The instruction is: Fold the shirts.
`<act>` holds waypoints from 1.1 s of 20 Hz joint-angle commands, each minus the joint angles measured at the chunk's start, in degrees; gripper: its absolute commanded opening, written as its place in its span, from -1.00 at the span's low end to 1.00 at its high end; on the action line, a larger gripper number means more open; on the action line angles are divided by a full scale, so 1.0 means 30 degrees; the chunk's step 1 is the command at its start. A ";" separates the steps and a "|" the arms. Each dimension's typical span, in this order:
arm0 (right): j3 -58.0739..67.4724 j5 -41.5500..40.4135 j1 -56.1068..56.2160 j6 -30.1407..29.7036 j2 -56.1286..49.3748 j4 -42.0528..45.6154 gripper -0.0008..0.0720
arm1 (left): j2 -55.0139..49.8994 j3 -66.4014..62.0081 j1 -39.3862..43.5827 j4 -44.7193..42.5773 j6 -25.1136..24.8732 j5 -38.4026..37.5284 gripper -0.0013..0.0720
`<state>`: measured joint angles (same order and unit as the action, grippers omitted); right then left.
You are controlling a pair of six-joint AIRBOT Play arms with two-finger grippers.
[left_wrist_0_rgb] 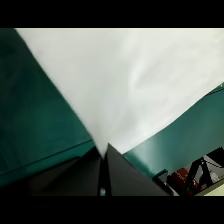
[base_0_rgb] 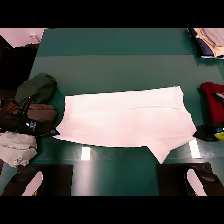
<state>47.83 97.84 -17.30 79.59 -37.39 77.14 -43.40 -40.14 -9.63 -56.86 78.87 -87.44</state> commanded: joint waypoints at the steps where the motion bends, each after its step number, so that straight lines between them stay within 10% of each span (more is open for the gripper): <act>1: 0.1843 -0.1042 0.0962 0.0051 -0.0998 0.0189 -0.94 | 0.0415 -0.0022 -0.0022 0.0583 0.0051 0.2594 -0.90; 10: 0.7322 -0.4160 0.2514 0.0051 -0.9661 0.0211 -0.94 | -0.2353 -0.0248 -0.0022 0.1188 0.0743 1.1300 -0.90; 21: 1.2480 -0.7096 0.2514 0.0168 -1.6633 -0.1297 -0.93 | -0.9646 -0.4656 -0.0015 0.1989 0.0721 1.2859 -0.89; 22: 1.2502 -0.8218 0.2514 0.0168 -1.6917 -0.2229 -0.92 | -1.0244 -0.5005 -0.0022 0.2164 0.0736 1.2896 -0.38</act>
<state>83.42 79.53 -9.80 80.03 -84.47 75.33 -68.51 -51.81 -9.63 -51.53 80.99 -49.63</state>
